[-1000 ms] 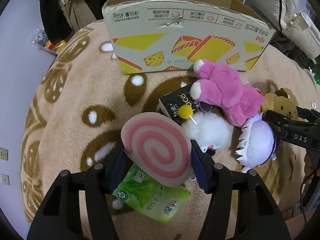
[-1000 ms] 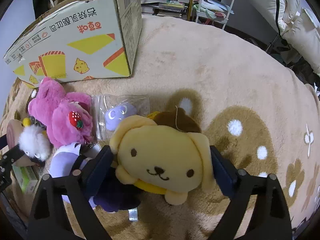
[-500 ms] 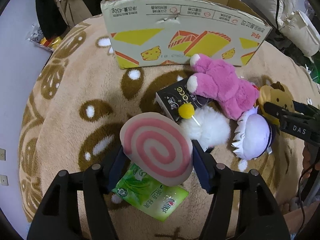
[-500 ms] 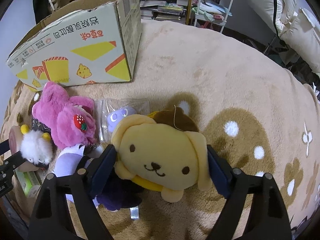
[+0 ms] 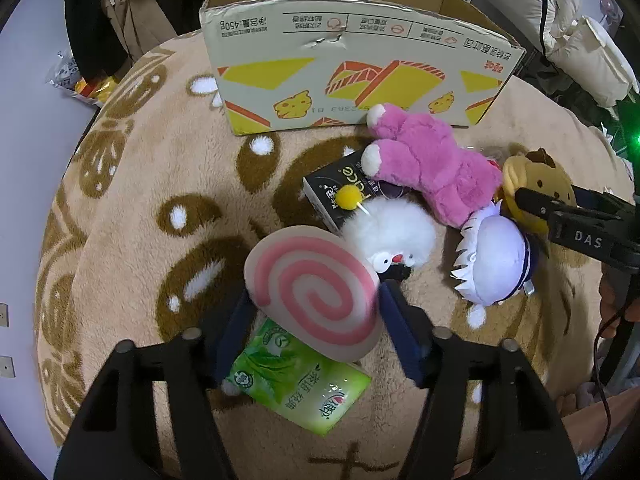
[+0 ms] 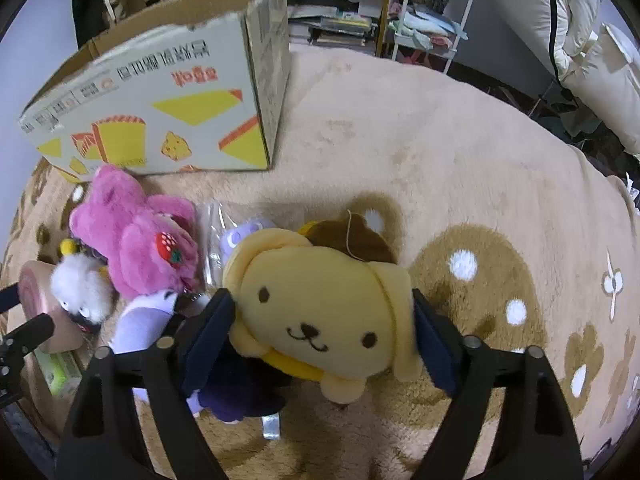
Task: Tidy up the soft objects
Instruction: 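Close the left tool on the lollipop plush while the right tool closes on the yellow dog plush, then lift the lollipop plush with the left tool while the right tool lifts the dog plush over the box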
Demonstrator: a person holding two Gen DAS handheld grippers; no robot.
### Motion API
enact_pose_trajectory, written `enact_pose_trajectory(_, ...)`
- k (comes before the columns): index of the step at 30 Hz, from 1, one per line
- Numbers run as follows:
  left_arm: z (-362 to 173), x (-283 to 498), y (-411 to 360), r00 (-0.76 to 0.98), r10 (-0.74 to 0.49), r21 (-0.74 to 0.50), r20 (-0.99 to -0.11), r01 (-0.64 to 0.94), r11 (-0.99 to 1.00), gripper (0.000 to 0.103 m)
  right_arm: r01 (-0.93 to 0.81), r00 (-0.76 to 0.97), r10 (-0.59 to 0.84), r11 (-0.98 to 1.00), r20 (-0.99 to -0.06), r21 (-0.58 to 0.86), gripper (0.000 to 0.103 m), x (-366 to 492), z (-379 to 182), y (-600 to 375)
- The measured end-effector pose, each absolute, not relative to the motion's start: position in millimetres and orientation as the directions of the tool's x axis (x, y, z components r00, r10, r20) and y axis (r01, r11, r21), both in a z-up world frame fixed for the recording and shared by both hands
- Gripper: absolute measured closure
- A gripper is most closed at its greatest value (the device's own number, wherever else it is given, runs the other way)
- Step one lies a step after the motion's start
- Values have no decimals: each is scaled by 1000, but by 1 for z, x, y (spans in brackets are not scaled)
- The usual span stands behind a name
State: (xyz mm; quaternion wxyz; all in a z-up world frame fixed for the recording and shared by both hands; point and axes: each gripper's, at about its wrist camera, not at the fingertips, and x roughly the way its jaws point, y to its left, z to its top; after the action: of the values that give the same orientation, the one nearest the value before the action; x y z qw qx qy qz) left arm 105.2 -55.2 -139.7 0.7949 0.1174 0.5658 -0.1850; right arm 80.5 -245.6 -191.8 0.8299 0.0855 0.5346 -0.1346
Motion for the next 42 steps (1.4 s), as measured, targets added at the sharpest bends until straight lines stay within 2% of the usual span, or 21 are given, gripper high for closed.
enact_pose_trajectory(3,-139,106,-52,301,-163,-27,-940,411,911,56,289,408,-111,957,-906,13,18,80,-189,-241)
enact_pose_trajectory(4,-139,107,-50,303,-169,-34,-938,405,914,58,281,412,-110,960,-905,11,24,81,-188,-239)
enact_pose_trajectory(6,-138,108,-48,310,-172,-40,-935,390,920,65,266,417,-114,964,-902,2,26,81,-184,-234)
enact_pose_trajectory(11,-134,109,-42,337,-173,-40,-925,369,929,71,238,420,-110,971,-901,-7,30,80,-180,-226)
enact_pose_trajectory(17,-119,103,-39,430,-179,-23,-885,343,939,72,246,460,-104,969,-882,14,31,74,-166,-225)
enact_pose_trajectory(29,-88,90,-35,561,-187,12,-807,332,943,72,198,533,-162,978,-831,-64,31,69,-141,-203)
enact_pose_trajectory(33,-78,83,-31,609,-190,28,-770,330,944,72,208,575,-218,971,-788,-116,31,64,-128,-194)
enact_pose_trajectory(36,-66,77,-28,658,-197,29,-727,315,949,72,206,629,-248,967,-737,-149,31,60,-113,-185)
enact_pose_trajectory(42,-30,62,-21,785,-219,33,-579,291,956,72,201,727,-252,967,-639,-153,31,56,-92,-169)
